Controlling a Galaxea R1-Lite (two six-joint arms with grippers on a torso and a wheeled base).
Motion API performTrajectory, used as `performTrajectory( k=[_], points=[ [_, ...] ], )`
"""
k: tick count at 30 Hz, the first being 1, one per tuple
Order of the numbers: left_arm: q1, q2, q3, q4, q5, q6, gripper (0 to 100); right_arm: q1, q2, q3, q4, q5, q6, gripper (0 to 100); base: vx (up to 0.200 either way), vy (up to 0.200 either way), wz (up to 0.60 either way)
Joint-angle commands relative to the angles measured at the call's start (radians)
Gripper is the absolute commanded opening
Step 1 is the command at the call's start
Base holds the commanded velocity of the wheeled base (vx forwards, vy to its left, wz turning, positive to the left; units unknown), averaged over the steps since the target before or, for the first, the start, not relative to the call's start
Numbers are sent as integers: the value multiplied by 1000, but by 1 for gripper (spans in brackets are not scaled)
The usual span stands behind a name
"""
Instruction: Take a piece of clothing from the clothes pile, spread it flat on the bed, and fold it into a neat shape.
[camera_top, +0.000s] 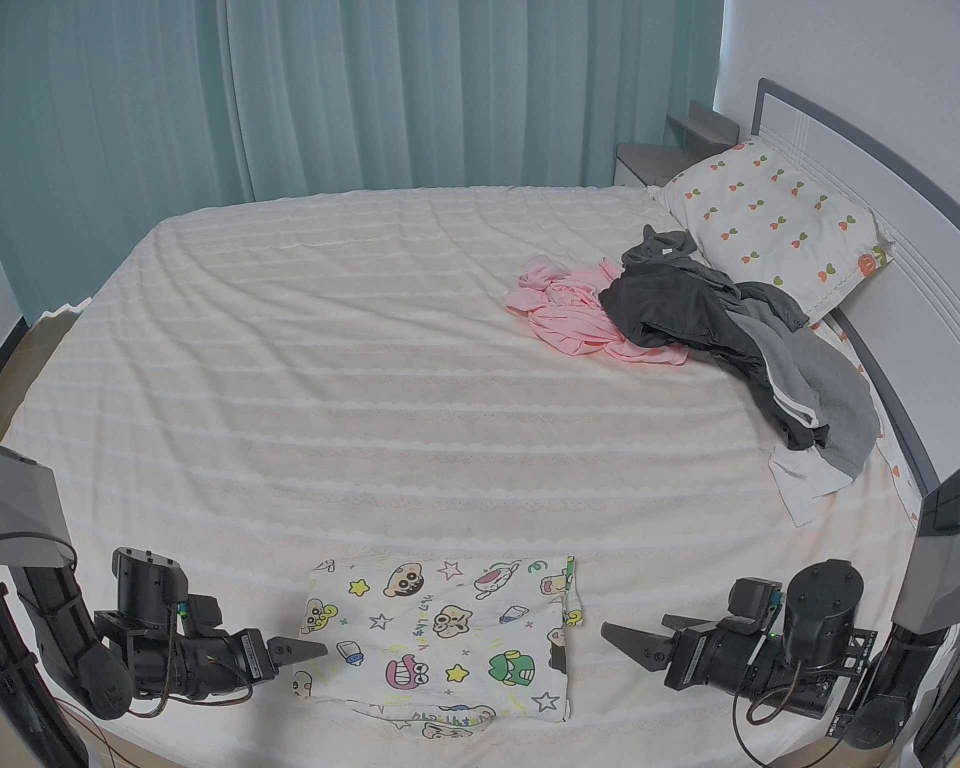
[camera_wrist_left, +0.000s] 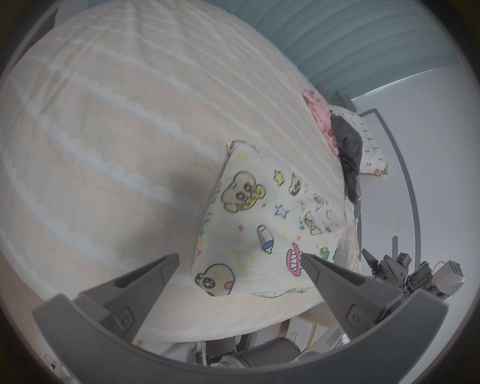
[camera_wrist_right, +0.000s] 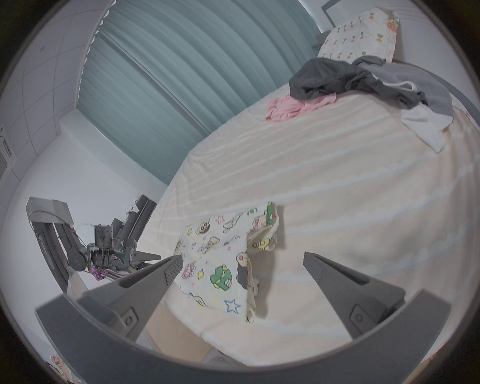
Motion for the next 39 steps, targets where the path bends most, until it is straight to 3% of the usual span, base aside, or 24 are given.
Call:
performTrajectory(
  k=[1,4,6,7,10,13,15,17,19,20,23,26,31,33,34,36,37,38,39],
  points=[
    [51,-167,25,-18,-21,-5,100,3,-157,18,-3,-55,-12,100,0,0,0],
    [53,-336,31,-17,-12,-3,100,5,-271,18,60,-133,-53,100,0,0,0],
    [51,-448,37,-17,46,5,100,3,-340,18,129,-216,-85,100,0,0,0],
    [51,-457,37,-17,52,5,100,3,-344,18,134,-224,-87,100,0,0,0],
    [50,-752,37,12,178,6,100,3,-551,18,249,-350,-118,100,0,0,0],
    [51,-963,28,113,218,60,100,-15,-700,18,376,-373,-156,100,0,0,0],
    [53,-1121,16,264,278,156,100,-77,-801,18,506,-382,-157,100,0,0,0],
    [53,-1255,-3,390,325,213,100,-134,-880,18,603,-383,-165,100,0,0,0],
    [53,-1450,-78,607,344,221,100,-196,-1022,18,695,-385,-213,100,0,0,0],
    [53,-1450,-78,607,344,221,100,-196,-1022,18,695,-385,-213,100,0,0,0],
    [53,-1680,-274,1045,353,222,100,-396,-1217,16,815,-383,-386,100,0,0,0],
    [73,-1769,-373,1262,358,224,100,-499,-1337,16,867,-371,-480,100,0,0,0],
    [198,-1807,-377,1292,382,225,100,-551,-1443,8,913,-314,-515,100,0,0,0],
    [198,-1807,-377,1292,382,225,100,-551,-1443,8,913,-314,-515,100,0,0,0],
    [254,-1833,-376,1292,370,230,100,-589,-1516,16,930,-287,-579,100,0,0,0],
    [257,-1842,-369,1292,347,241,100,-620,-1619,16,1003,-218,-644,100,0,0,0],
    [257,-1842,-369,1292,347,241,100,-620,-1619,16,1003,-218,-644,100,0,0,0],
    [243,-1844,-360,1290,273,247,100,-655,-1725,12,1125,-141,-667,100,0,0,0],
    [229,-1842,-357,1290,235,245,100,-675,-1760,4,1186,-118,-670,100,0,0,0]
  ],
)
